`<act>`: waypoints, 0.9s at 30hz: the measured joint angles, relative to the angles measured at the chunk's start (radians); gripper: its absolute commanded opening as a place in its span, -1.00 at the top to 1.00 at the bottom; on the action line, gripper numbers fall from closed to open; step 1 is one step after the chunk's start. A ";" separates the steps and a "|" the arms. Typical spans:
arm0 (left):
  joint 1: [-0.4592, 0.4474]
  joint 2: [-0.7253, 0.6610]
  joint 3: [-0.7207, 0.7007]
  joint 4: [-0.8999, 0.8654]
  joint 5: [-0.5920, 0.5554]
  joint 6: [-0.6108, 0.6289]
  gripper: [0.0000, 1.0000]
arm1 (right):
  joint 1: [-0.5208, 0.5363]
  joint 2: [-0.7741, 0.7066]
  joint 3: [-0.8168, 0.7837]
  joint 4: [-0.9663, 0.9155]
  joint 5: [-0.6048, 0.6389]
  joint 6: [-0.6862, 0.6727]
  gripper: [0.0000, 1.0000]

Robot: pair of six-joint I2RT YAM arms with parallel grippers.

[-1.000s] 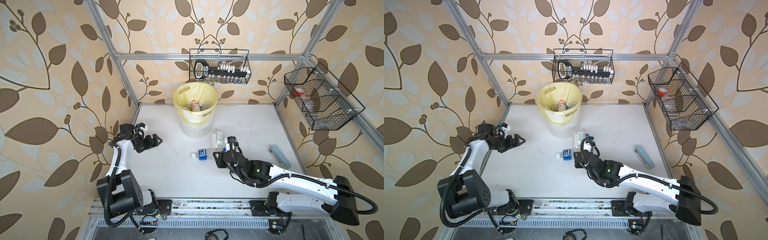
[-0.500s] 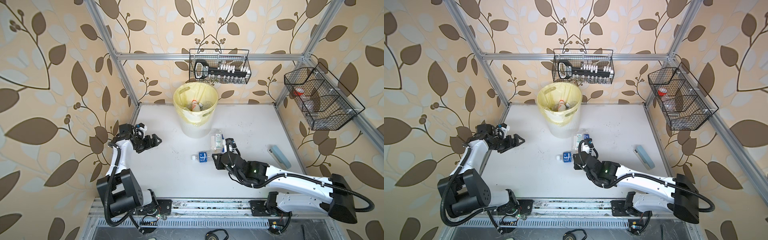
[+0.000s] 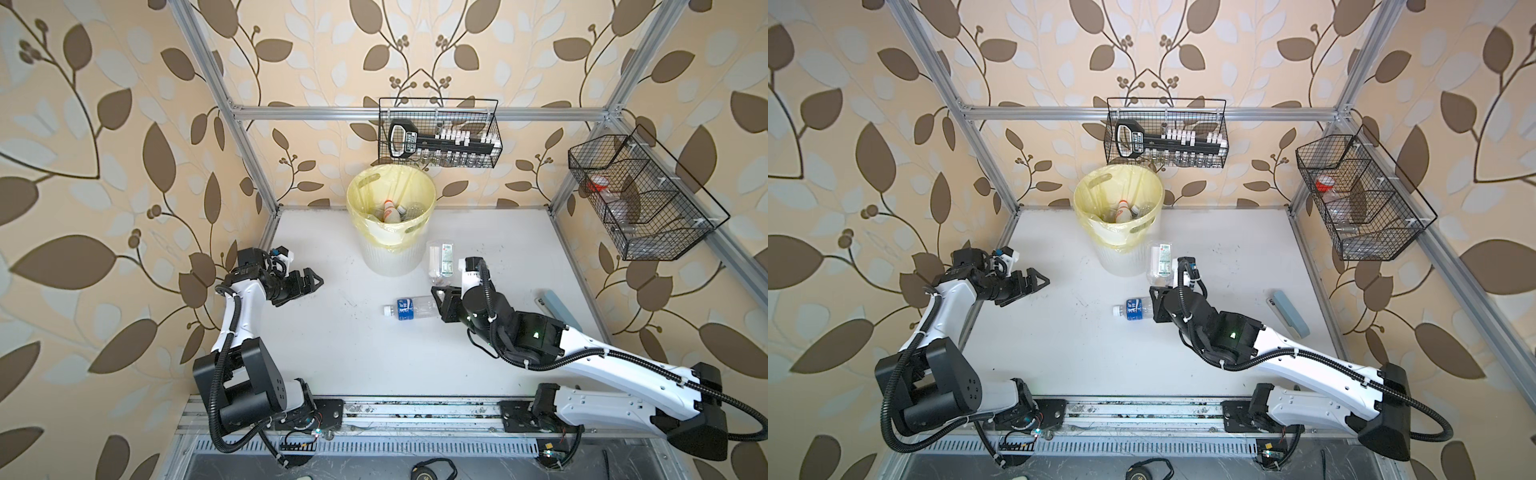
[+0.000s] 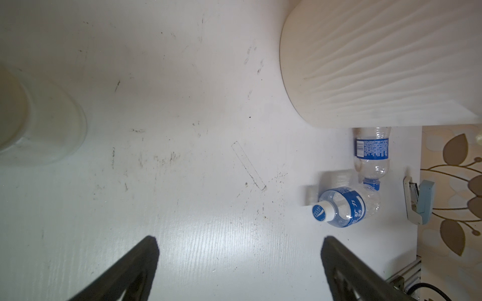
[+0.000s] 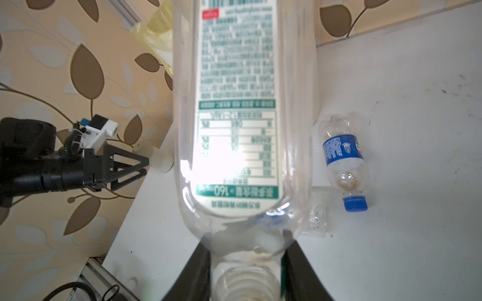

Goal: Throw the plastic bottles in the bin
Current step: Pick up the plastic bottle from the center of the table.

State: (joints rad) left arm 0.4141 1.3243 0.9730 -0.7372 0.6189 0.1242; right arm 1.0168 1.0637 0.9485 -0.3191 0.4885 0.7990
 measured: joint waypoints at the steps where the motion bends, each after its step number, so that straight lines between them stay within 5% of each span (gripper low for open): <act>1: 0.000 0.000 0.000 0.000 0.002 0.000 -0.98 | -0.018 -0.001 0.018 -0.002 -0.011 -0.011 0.42; 10: 0.006 0.000 0.000 -0.002 0.011 0.001 -0.98 | -0.130 -0.007 0.149 -0.010 -0.101 -0.076 0.42; 27: 0.006 0.026 0.011 -0.013 0.037 0.005 -0.98 | -0.091 -0.064 0.120 -0.033 -0.106 -0.078 0.38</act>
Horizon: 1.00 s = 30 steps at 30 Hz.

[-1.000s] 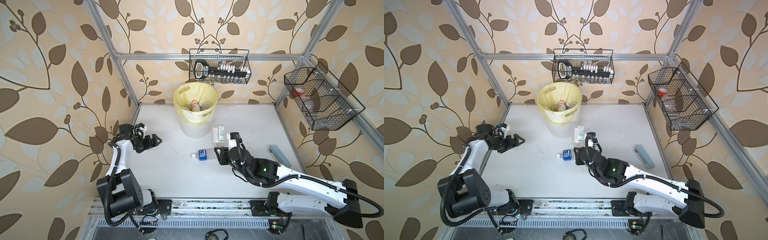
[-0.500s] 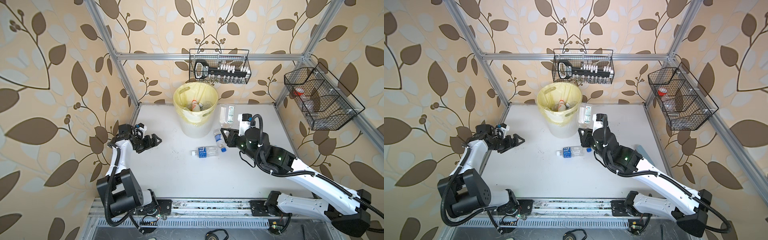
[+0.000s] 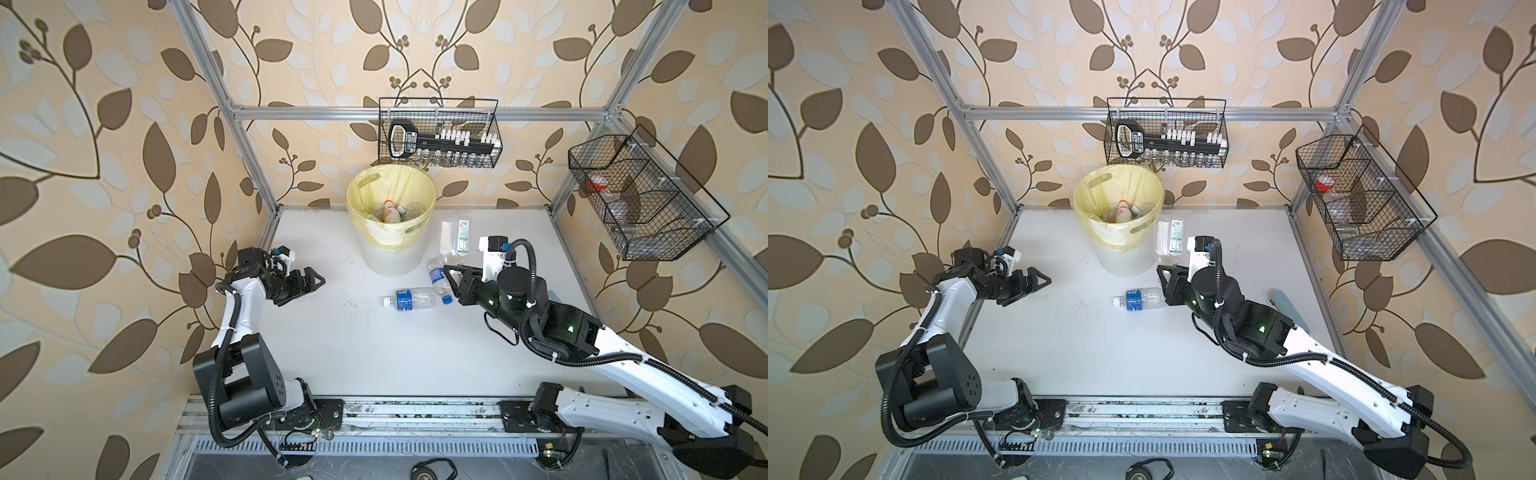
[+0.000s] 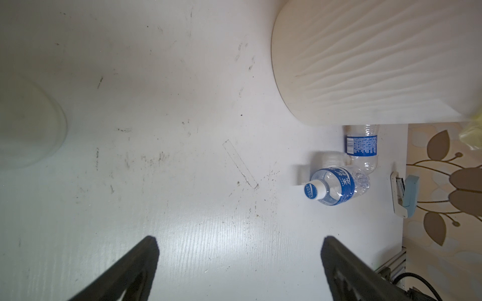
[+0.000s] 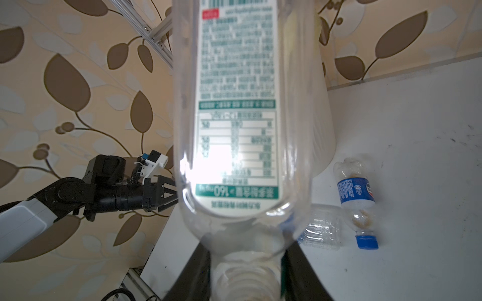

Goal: Throw the plastic bottles in the bin
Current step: Pick up the plastic bottle from the center of the table, then throw the plastic bottle into the trash bin.

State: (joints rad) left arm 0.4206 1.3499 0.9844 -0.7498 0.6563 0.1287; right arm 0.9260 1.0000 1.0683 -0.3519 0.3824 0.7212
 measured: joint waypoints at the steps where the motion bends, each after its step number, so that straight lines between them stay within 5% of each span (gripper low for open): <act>1: 0.000 0.002 0.000 -0.002 0.000 0.000 -0.98 | -0.015 0.026 0.025 -0.008 -0.010 -0.011 0.39; 8: 0.000 0.003 0.034 -0.038 -0.003 0.011 -0.98 | -0.167 0.387 0.473 -0.031 -0.153 -0.121 0.34; 12: 0.000 0.003 0.050 -0.046 -0.003 0.018 -0.98 | -0.237 0.710 0.938 -0.138 -0.217 -0.195 -0.38; 14: 0.000 0.003 0.053 -0.055 -0.003 0.023 -0.98 | -0.260 0.881 1.204 -0.232 -0.220 -0.224 -0.91; 17: 0.000 0.003 0.056 -0.068 -0.004 0.032 -0.98 | -0.269 1.024 1.416 -0.369 -0.205 -0.247 -1.00; 20: 0.000 0.003 0.069 -0.077 -0.005 0.049 -0.98 | -0.240 0.963 1.291 -0.412 -0.169 -0.263 -1.00; 26: -0.021 0.003 0.100 -0.099 -0.006 0.103 -0.98 | -0.208 0.531 0.690 -0.277 -0.177 -0.238 -1.00; 30: -0.088 -0.002 0.108 -0.121 -0.019 0.150 -0.98 | -0.237 0.299 0.481 -0.171 -0.168 -0.206 -1.00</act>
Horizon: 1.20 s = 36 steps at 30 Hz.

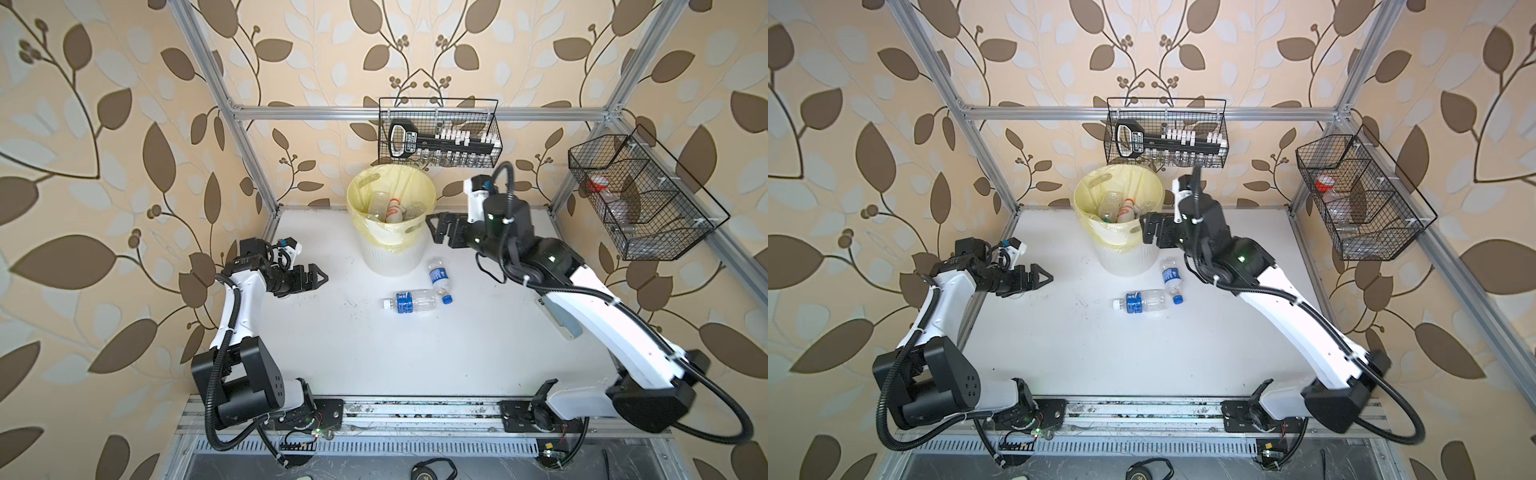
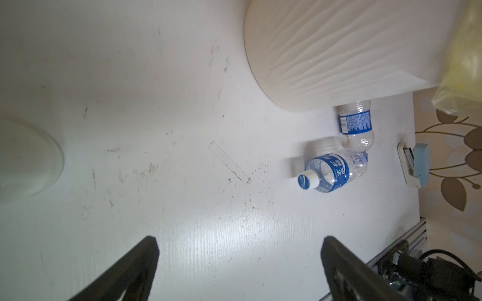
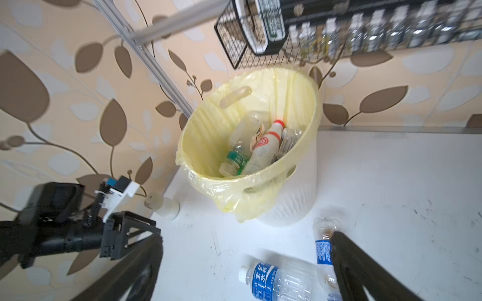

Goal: Throw the plastic bottles in the bin
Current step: Throw the plastic bottle into the trash bin.

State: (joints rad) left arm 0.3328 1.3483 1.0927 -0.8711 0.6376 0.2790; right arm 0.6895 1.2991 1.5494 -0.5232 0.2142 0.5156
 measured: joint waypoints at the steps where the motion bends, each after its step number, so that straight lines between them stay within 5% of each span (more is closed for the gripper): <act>1: -0.022 -0.004 0.000 -0.007 -0.007 0.013 -0.98 | -0.006 -0.039 -0.033 0.018 -0.001 0.005 -1.00; 9: -0.148 -0.074 0.009 -0.092 -0.012 0.171 -0.98 | -0.030 -0.174 -0.248 0.046 0.000 0.046 -1.00; 23: -0.230 -0.084 0.048 -0.121 -0.048 0.221 -0.98 | -0.051 -0.463 -0.659 0.073 0.018 0.176 -1.00; 36: -0.342 -0.034 0.081 -0.138 -0.127 0.253 -0.98 | -0.062 -0.540 -0.802 0.072 0.019 0.260 -1.00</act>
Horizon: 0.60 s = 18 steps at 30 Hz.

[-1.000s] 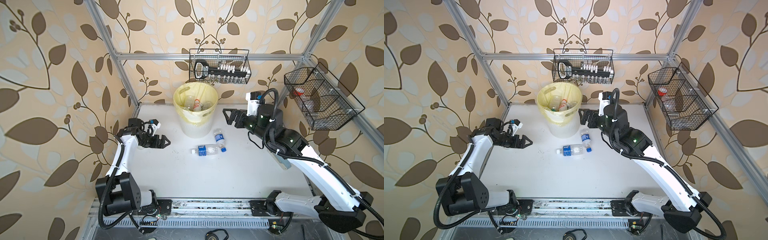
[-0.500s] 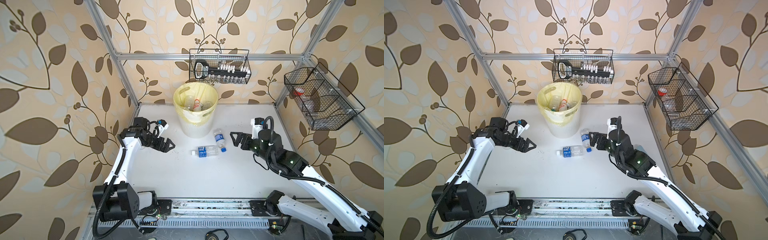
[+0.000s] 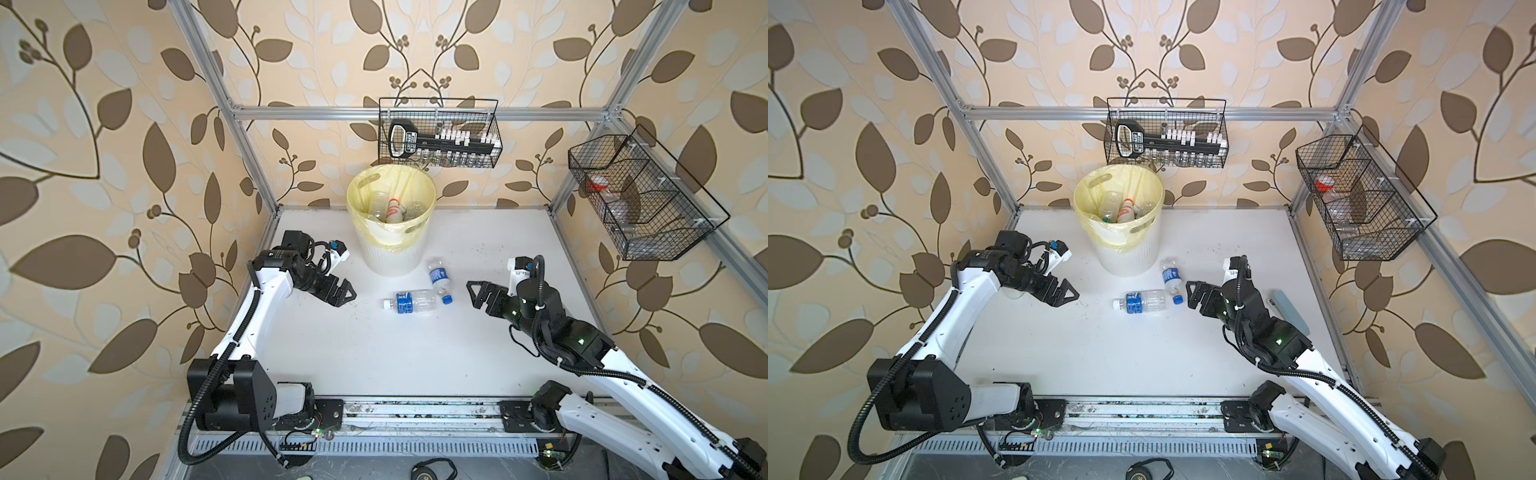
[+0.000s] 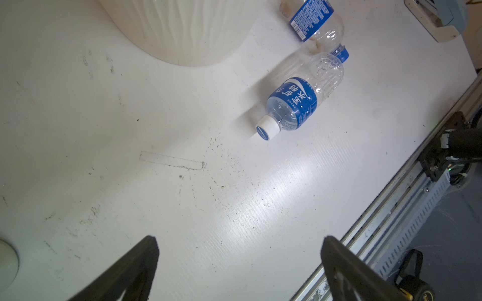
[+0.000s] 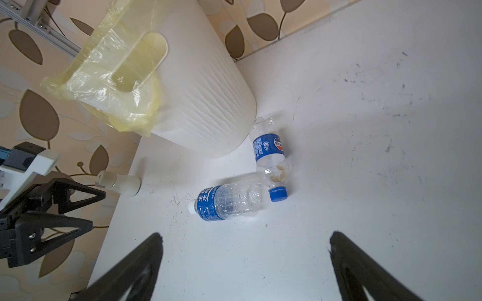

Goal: Throw the plastic bottles in the bin
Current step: Throw the plastic bottle into the trash bin, then pick up the plastic bottle from the center of the table.

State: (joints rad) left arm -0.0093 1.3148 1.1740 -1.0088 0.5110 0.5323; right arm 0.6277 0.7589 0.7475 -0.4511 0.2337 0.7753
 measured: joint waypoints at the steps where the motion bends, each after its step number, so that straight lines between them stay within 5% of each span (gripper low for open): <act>1: -0.010 0.005 0.008 -0.003 -0.004 0.008 -0.98 | 0.000 -0.012 -0.011 0.000 0.002 0.006 -1.00; 18: -0.269 0.058 0.050 -0.008 -0.097 0.100 -0.98 | 0.000 -0.068 -0.097 -0.024 0.027 0.070 -1.00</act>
State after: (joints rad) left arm -0.2787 1.3731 1.2240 -1.0172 0.4141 0.6319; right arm 0.6277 0.6914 0.6502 -0.4755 0.2604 0.8452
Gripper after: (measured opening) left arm 0.989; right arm 0.999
